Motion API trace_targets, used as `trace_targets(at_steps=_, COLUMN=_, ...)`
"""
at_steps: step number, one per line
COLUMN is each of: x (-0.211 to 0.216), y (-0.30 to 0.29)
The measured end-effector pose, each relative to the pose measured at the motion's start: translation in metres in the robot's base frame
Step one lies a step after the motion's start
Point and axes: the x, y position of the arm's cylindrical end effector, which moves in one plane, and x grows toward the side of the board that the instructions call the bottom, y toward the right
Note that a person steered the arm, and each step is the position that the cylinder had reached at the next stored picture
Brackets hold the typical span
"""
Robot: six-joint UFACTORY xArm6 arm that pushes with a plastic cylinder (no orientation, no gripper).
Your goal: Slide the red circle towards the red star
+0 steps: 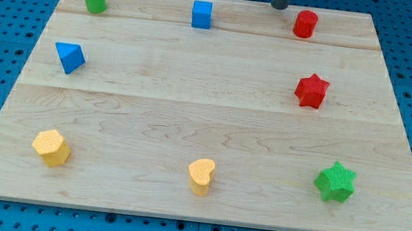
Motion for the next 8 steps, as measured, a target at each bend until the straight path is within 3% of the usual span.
trace_targets(at_steps=2, x=0.000, y=0.011)
trace_targets(at_steps=3, x=0.001, y=0.049)
trace_targets(at_steps=4, x=0.022, y=0.060)
trace_targets(at_steps=8, x=0.031, y=0.032)
